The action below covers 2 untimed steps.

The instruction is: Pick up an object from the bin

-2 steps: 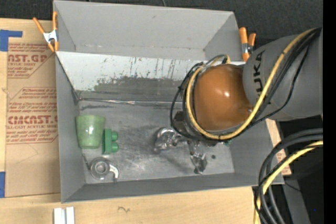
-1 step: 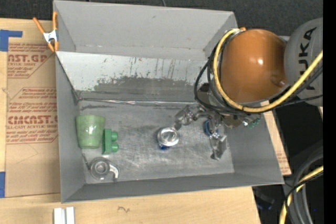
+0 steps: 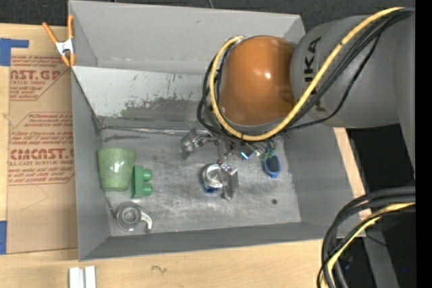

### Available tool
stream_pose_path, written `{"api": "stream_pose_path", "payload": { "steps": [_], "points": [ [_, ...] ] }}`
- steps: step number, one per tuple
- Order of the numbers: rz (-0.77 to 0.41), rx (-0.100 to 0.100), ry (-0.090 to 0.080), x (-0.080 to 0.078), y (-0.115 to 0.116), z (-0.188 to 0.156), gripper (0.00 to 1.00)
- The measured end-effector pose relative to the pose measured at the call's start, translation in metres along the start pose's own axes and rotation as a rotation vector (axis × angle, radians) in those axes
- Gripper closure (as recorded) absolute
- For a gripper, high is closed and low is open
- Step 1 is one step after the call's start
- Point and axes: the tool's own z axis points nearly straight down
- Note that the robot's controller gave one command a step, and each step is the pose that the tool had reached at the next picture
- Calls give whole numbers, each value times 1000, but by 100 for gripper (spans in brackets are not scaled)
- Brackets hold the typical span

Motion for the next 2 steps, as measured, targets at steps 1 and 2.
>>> {"api": "stream_pose_path", "payload": {
  "steps": [1, 2],
  "points": [
    [-181, 5, -3, 30, -66, 84, 0],
    [-183, 7, -8, 27, -65, 79, 100]
  ]
}}
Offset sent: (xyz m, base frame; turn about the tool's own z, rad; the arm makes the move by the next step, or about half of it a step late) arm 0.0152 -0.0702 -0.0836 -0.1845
